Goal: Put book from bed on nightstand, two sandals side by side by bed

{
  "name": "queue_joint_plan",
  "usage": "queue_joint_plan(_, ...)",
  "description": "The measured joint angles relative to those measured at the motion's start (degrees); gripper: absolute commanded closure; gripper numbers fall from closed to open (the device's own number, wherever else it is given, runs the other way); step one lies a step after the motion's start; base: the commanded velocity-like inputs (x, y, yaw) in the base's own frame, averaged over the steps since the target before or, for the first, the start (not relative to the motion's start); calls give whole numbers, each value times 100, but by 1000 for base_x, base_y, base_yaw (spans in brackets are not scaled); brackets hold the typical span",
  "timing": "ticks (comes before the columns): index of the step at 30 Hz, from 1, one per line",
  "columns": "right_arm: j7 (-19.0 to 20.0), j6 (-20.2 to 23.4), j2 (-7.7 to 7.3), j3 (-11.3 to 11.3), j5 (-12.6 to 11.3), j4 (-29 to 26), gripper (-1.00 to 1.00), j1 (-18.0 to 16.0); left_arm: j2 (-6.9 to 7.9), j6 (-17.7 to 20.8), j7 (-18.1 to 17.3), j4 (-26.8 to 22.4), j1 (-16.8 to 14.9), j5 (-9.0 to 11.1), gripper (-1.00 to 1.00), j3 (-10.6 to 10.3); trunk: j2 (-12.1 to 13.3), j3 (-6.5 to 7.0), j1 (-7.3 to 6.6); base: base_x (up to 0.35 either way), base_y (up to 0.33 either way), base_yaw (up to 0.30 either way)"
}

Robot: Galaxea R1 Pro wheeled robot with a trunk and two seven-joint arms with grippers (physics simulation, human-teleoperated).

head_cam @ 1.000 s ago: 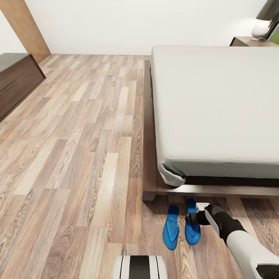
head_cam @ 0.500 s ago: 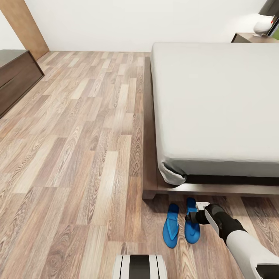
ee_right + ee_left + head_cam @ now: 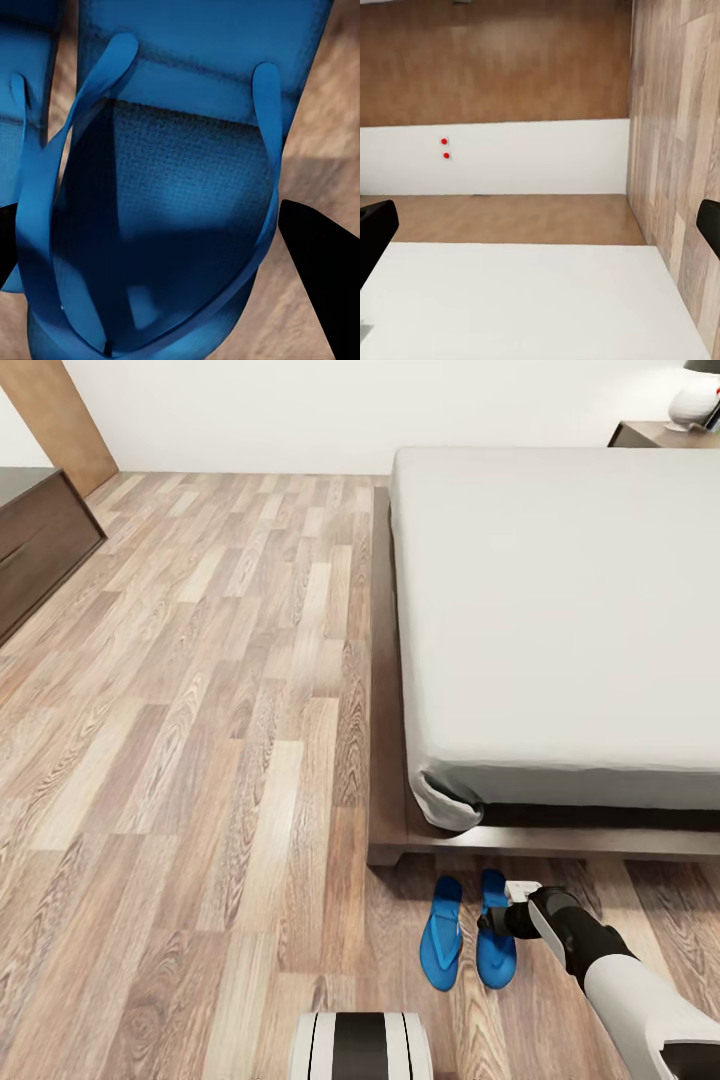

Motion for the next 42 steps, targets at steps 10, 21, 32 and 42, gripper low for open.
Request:
queue_joint_plan(10,-1,6,6,6,22,0,100,-105,2,-2,-8,0,1,0,-100,-1,-2,-44,5,0,0,0)
queue_joint_plan(21,33,4,1,14,48,1,100,-122,0,5,-1,-6,2,-6,-100,-1,-9,-154,18,0,0,0)
queue_joint_plan(32,36,7,-8,17,55,-6,100,-127,0,-2,-8,-8,2,-2,-100,-1,-16,-266,31,0,0,0)
queue_joint_plan(42,9,5,0,22,69,0,100,-253,2,3,-9,-7,5,-7,-100,-1,-17,-287,34,0,0,0)
